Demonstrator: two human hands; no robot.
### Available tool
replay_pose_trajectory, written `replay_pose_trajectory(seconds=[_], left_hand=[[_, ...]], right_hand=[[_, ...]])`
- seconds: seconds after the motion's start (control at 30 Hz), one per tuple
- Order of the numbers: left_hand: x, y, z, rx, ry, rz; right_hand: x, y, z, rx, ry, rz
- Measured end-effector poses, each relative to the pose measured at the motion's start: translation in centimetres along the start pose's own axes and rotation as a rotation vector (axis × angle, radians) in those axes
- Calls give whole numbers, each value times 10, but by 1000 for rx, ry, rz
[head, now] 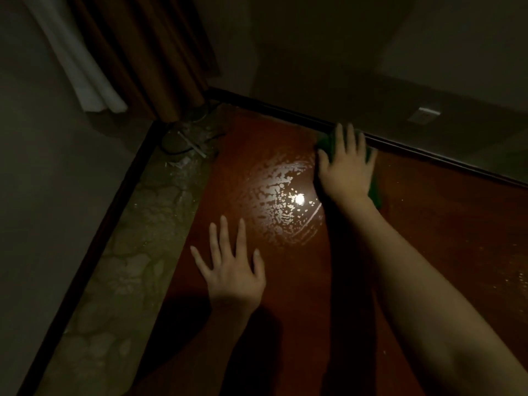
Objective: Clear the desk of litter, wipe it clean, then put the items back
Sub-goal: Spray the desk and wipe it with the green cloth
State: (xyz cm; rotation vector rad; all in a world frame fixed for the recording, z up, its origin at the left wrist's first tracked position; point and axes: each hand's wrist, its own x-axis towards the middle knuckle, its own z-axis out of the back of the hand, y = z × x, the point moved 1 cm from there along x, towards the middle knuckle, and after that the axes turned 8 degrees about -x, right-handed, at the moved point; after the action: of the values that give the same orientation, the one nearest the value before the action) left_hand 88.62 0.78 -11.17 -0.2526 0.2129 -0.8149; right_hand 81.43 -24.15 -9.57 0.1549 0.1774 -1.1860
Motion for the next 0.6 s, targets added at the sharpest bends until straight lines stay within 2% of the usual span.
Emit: replay_pose_trajectory(seconds=[0.07, 0.2, 0.27, 0.33, 0.4, 0.43, 0.53, 0.6], left_hand=[[0, 0, 0, -7, 4, 0], [-1, 1, 0, -2, 23, 0], [-1, 1, 2, -3, 42, 0], [-2, 1, 3, -21, 68, 4], [-3, 1, 4, -47, 80, 7], [-3, 1, 5, -55, 82, 8], [-4, 2, 5, -73, 87, 12], [-5, 2, 7, -91, 87, 7]], right_hand=[[10, 31, 2, -27, -9, 129], [-31, 70, -8, -107, -26, 546], [-74, 57, -17, -118, 9, 734], [-113, 23, -26, -147, 53, 831], [-126, -16, -28, -170, 41, 782], [-121, -32, -25, -158, 18, 677], [-85, -39, -15, -84, 7, 207], [-62, -20, -11, -48, -4, 35]])
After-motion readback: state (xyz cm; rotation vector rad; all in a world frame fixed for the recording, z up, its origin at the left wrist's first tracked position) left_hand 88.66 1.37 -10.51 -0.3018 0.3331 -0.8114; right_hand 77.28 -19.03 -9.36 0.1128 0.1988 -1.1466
